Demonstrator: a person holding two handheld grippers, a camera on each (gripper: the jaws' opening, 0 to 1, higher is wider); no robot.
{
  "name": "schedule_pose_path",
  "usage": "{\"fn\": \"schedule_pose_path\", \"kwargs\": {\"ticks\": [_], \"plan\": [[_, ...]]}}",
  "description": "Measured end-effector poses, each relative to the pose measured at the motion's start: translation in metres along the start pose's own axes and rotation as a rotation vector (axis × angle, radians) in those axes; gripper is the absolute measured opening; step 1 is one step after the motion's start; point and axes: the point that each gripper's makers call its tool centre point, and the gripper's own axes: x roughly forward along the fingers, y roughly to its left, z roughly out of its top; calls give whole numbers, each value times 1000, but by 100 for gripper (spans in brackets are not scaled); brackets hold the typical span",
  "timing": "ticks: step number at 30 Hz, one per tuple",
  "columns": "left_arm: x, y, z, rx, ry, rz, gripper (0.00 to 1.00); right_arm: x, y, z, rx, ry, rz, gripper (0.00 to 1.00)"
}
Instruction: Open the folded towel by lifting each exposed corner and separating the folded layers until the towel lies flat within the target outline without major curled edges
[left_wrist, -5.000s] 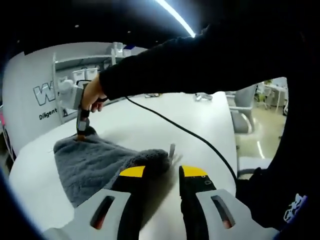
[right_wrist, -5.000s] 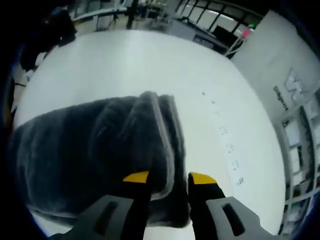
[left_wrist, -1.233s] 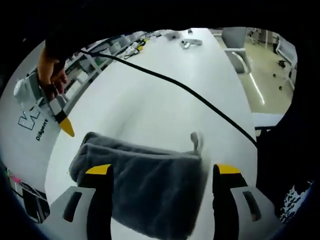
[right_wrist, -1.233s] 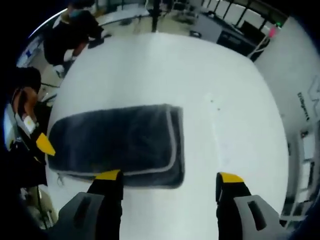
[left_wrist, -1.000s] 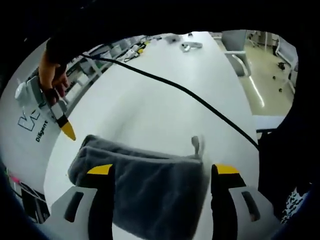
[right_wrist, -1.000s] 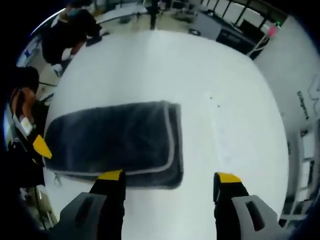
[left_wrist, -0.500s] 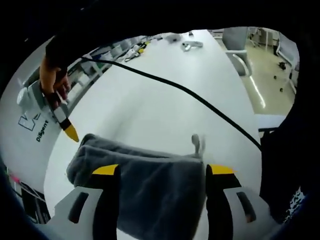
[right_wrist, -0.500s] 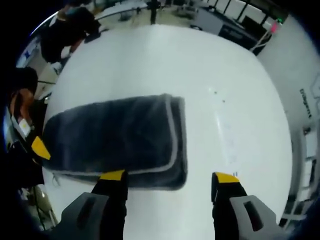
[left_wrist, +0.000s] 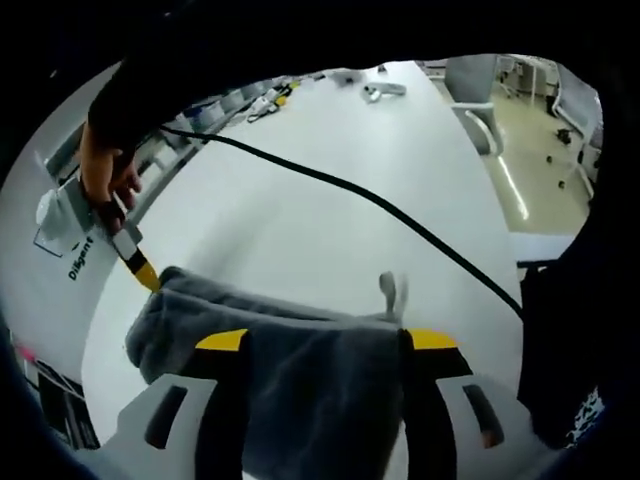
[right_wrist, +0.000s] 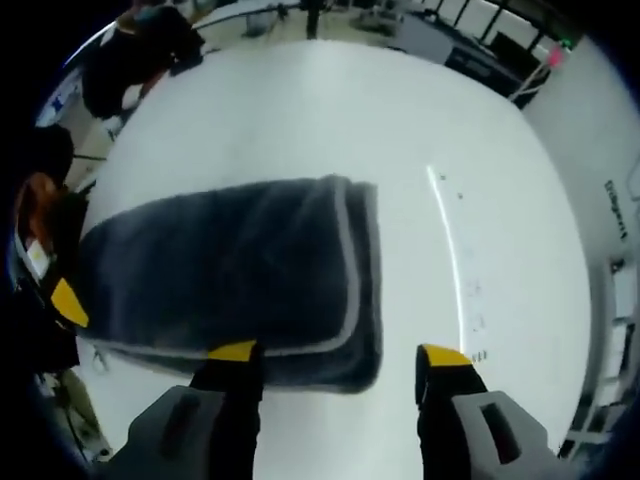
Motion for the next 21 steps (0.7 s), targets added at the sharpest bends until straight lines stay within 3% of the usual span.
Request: {"fn": "schedule_pose_path", "kwargs": {"ticks": [4,8,13,21], "plan": [[1,-2,-1,-16,-2,-10,51,5,-2,0,36,-4,4,48],[3,-4,0,-9,-18,-12,48,14,-7,2,46,-15,-9,48],[4,-8,-5,-2,-5,-28,43,18,2,5,63,-44,42,50],[7,-13,-5,-2,-30,-52,32,31,-11,-6,115,-21,26,45]]}}
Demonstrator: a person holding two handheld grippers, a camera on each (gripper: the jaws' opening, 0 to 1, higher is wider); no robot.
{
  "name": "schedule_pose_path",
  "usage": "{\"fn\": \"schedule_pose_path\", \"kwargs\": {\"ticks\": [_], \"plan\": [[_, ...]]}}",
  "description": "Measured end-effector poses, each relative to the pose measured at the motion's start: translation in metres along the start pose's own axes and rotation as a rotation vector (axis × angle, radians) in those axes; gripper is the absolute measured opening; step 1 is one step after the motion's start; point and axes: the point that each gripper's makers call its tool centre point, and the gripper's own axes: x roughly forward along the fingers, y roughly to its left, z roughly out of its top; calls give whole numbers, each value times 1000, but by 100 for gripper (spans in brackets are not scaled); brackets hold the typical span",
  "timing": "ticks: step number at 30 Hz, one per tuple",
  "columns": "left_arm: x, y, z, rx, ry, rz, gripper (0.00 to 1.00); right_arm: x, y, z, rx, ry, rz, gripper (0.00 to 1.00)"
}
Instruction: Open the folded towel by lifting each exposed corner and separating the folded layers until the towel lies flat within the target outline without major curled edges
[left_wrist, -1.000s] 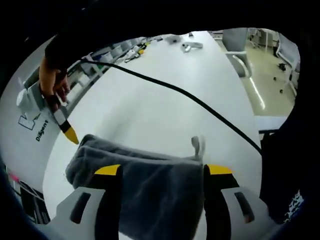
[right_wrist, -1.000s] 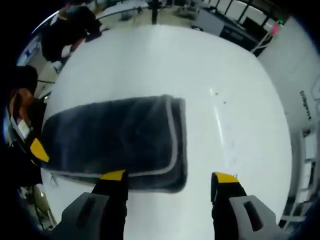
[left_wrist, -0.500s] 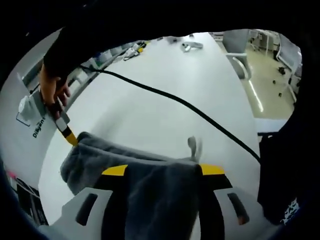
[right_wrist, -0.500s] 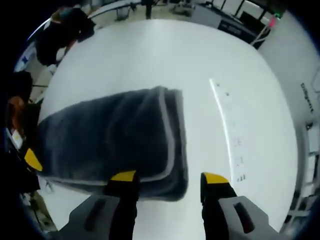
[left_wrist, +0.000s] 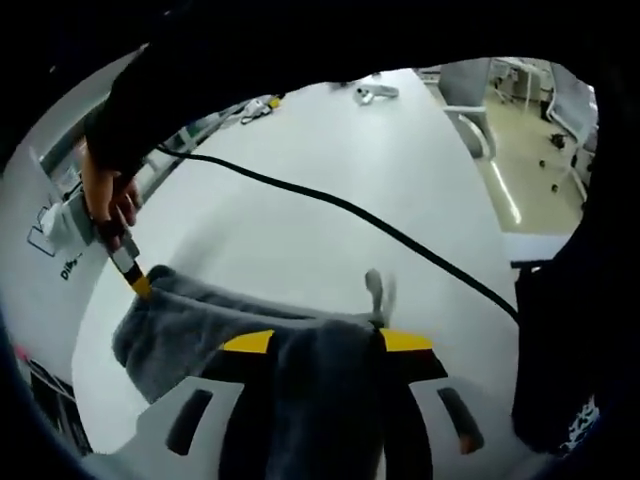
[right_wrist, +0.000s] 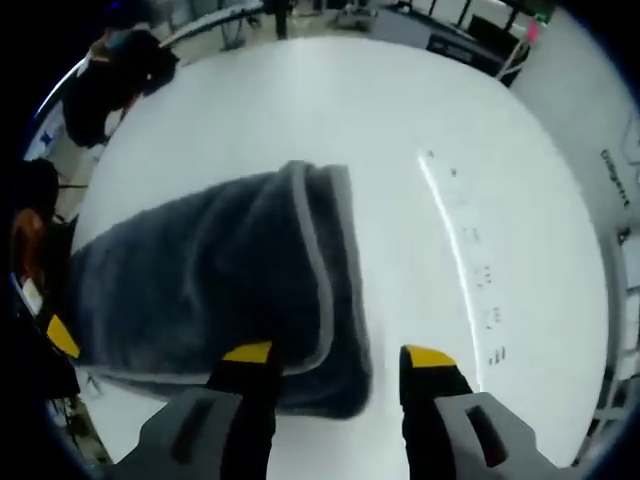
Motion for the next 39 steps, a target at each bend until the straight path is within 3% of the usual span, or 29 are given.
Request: {"fn": "schedule_pose_path", "kwargs": {"ticks": [10,17,21,24,39], "plan": [[2,-2,0,-3,-12,-20,23,6,-5,4,-7,-9,45,31],[2,-2,0,-15,-9,-25,8,7,-5,6,-49,-30,61,24],[0,0,1,-34,-12,-17,7,4,-4,7,-54,-27,63,20],[-1,1,1,-41,-13,-16,5,3,-6,8,-53,-31,57,11],[-3,5,2,-41,-28,2,3,2,-1,8,-27,-31,61,3]]}}
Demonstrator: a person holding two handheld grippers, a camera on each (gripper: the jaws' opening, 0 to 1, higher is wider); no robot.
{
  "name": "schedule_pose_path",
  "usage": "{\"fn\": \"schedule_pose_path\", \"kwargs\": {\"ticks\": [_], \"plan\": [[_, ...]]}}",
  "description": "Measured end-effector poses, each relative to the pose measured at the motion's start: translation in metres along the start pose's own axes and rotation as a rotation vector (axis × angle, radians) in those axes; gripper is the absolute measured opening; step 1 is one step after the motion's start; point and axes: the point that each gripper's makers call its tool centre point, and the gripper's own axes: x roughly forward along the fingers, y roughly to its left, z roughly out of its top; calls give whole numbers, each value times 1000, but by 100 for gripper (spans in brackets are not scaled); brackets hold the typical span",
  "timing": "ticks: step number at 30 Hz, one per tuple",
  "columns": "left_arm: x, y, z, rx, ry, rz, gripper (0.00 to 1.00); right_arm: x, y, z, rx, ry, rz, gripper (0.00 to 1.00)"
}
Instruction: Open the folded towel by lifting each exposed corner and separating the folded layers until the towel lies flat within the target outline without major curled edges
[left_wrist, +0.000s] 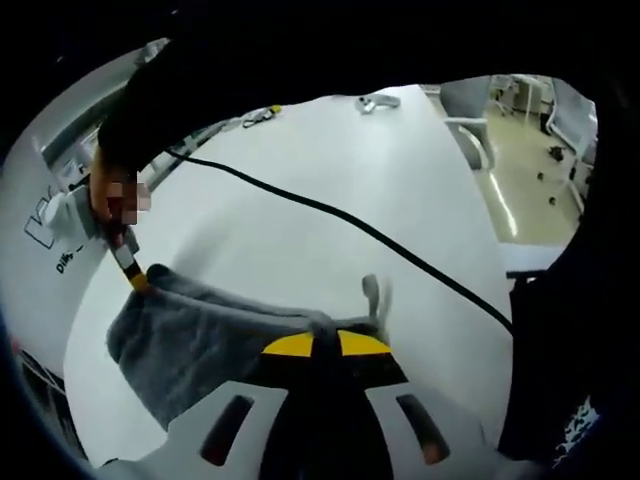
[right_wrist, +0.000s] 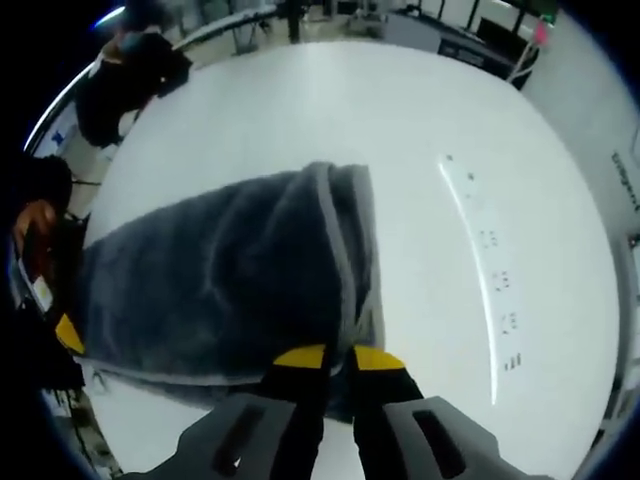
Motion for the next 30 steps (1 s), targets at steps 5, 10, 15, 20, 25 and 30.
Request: {"fn": "schedule_pose_path", "kwargs": {"ticks": [5,10,15,20,25,30], "plan": [[-1,2,1,0,-8,8,3,2,1,-1,-1,5,-3,2],[-2,3,1,-2,-14,13,2,3,1,0,-5,16,-10,2],[-5,4,2,-4,-25,18,2,0,1,0,29,33,-17,2],[-6,4,1,-7,-29,24,2,-1,2,1,23,36,-24,2],[-11,6,4,-11,-47,38,2,-2,3,0,27,36,-28,2],[-18,8,8,-19,-68,59,1,-2,-4,1,30,40,-30,2]]}}
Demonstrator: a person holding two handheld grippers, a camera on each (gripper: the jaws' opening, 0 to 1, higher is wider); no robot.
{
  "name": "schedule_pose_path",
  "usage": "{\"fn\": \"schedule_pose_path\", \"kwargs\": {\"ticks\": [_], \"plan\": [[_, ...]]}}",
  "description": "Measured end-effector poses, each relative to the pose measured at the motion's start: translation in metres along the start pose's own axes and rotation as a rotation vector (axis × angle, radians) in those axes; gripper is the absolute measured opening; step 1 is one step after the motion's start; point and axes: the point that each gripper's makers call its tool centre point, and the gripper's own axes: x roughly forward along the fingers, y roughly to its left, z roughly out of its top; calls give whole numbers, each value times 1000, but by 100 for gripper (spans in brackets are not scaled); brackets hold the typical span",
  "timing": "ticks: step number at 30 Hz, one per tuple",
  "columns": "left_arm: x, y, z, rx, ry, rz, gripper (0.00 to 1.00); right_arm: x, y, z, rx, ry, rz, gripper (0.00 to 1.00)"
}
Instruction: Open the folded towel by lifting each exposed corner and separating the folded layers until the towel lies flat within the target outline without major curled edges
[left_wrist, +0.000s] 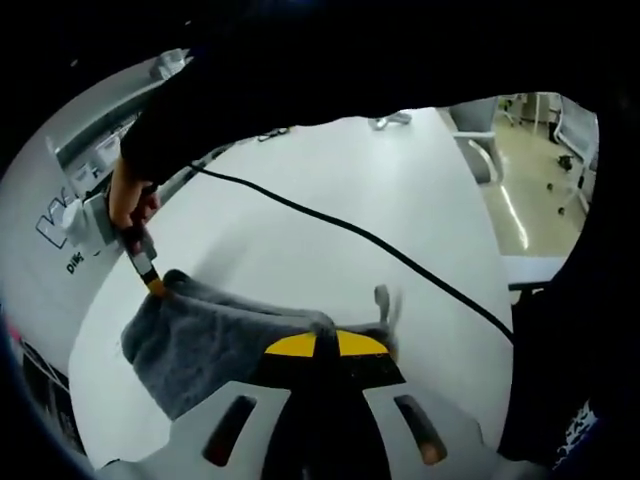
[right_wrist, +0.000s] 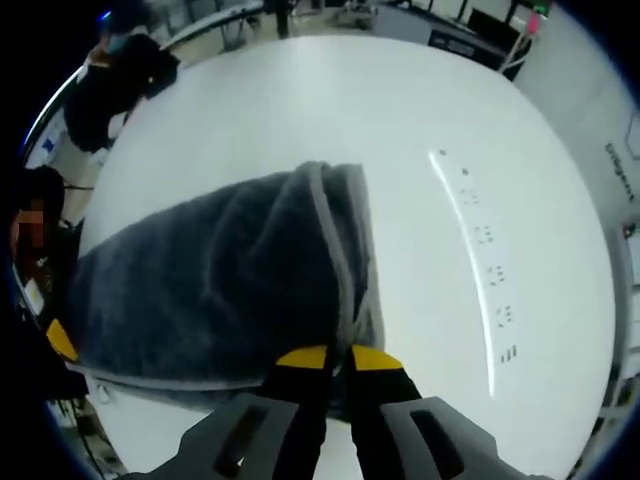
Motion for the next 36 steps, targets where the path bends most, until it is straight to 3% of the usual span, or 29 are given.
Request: {"fn": "schedule_pose_path", "kwargs": {"ticks": [12,36], "plan": [[-12,7,4,-13,-34,39,1,-8,-15,7,2,22,-19,1],[-49,32,3,-74,-112,125,1,-30,-4,26,-2,72,-53,1]]}}
